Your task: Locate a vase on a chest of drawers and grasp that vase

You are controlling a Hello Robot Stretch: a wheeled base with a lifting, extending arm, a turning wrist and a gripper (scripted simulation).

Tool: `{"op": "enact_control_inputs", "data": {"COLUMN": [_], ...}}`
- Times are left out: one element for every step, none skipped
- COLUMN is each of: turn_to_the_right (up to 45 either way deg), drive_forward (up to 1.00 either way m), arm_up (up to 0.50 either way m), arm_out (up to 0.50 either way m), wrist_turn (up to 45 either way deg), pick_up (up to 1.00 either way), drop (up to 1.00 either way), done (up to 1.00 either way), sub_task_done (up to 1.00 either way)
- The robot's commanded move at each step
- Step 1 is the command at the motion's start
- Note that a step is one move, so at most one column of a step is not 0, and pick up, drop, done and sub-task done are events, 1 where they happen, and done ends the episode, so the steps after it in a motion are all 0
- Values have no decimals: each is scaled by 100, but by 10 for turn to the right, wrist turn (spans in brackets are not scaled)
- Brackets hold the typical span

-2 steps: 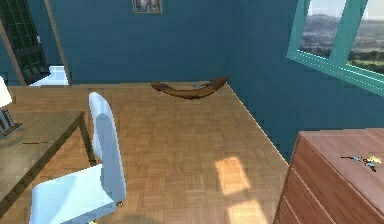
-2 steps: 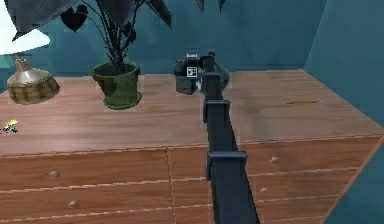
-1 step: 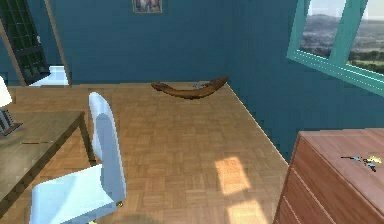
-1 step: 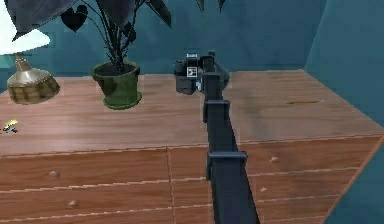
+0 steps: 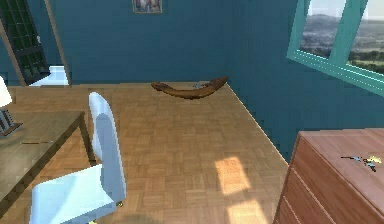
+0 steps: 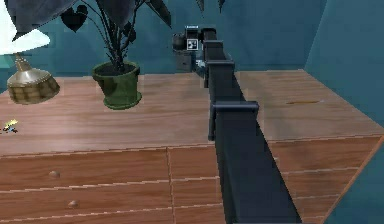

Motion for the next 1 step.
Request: {"op": "enact_control_inputs", "data": {"turn_to_the_right": [0], "drive_forward": [0], "arm_up": [0], "arm_out": [0], "wrist_turn": [0], "pick_up": [0], "drop": [0], "done": [100], "sub_task_done": [0]}}
